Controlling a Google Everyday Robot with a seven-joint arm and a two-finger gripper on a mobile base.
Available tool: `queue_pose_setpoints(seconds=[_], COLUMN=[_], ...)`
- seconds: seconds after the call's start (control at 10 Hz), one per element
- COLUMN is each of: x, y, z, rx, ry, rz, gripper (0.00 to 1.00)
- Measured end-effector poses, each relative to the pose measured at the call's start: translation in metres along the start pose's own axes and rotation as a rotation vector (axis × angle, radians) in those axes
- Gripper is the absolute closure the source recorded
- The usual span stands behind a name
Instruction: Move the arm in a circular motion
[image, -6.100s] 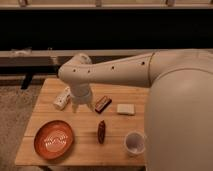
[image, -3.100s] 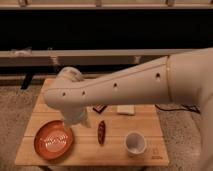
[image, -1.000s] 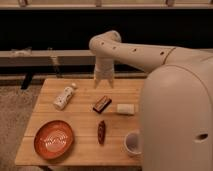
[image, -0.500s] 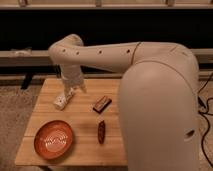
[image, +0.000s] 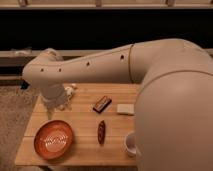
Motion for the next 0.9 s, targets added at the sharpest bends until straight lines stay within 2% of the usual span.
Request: queue_pose_setpoints(seconds=[0.2,0.3,0.5,0.7,0.9], x=[0.046,0.077,0.12,0.141,0.141], y=[0.004,-0.004,-0.029,-0.061,-0.109], z=[0.0,0.0,-0.001,-0.005,-0.01], rx=[-0.011,-0.013,-0.008,0.0,0.014], ry=[0.006,0.009,0.009,0.001,-0.014], rz=[0.005,0.031,0.105,0.185,0.277], gripper=[0.35,0.35,0.35,0.35,0.35])
